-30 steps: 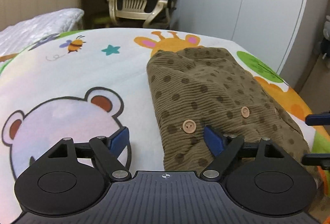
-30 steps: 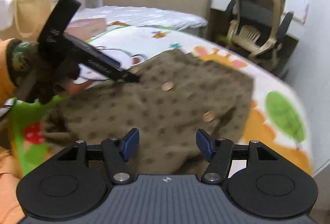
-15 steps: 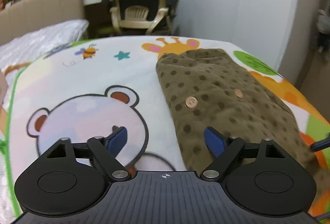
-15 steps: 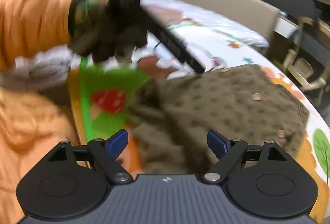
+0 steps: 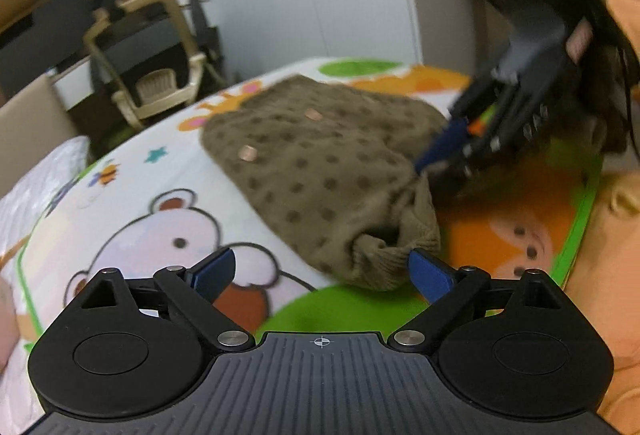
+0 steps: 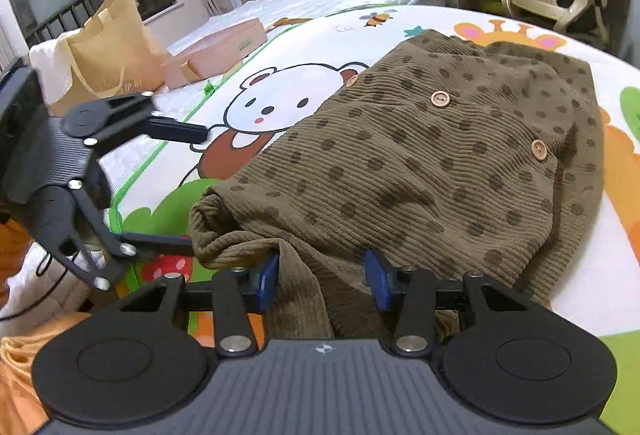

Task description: Fold clothes

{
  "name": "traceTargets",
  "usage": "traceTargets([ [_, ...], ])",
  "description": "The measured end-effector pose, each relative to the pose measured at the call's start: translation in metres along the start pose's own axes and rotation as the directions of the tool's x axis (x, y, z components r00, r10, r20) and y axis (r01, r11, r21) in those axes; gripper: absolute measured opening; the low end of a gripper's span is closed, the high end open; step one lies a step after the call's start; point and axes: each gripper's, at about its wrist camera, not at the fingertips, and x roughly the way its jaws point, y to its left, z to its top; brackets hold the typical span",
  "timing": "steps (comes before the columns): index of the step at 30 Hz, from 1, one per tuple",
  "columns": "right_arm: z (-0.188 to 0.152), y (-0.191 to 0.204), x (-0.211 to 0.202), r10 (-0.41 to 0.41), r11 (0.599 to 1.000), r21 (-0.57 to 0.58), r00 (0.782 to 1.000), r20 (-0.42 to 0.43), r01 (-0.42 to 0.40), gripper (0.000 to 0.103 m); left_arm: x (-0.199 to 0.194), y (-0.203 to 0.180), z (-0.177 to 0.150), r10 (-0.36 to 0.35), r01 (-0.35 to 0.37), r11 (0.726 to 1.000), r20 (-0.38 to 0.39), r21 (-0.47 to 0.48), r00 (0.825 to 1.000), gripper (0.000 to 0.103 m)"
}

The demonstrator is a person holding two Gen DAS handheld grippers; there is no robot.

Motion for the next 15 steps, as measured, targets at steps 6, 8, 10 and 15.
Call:
traceTargets([
  [6, -0.010, 0.039, -0.004, -0.069, 0.953, -0.289, 0.994, 0.081, 0.089, 0.068, 0.036, -0.001, 0.007, 0.030, -0.032, 0.999, -0.042, -0.031, 0.999, 0.099],
  [8, -0.013, 0.054, 0.002, -0.103, 0.910, -0.391, 0.988, 0.113, 0.139, 0.070, 0.038, 0.007, 0.014, 0.023, -0.026, 0.996, -0.033, -0.081, 0.999, 0.099],
  [10, -0.014, 0.068, 0.012, -0.144, 0.861, -0.470, 0.980, 0.136, 0.191, 0.070, 0.041, 0.013, 0.020, 0.011, -0.013, 0.994, -0.027, -0.109, 1.000, 0.099],
  [15, -0.011, 0.078, 0.041, -0.193, 0.805, -0.540, 0.969, 0.153, 0.245, 0.066, 0.045, 0.016, 0.028, 0.004, -0.007, 0.990, -0.023, -0.138, 1.000, 0.099],
])
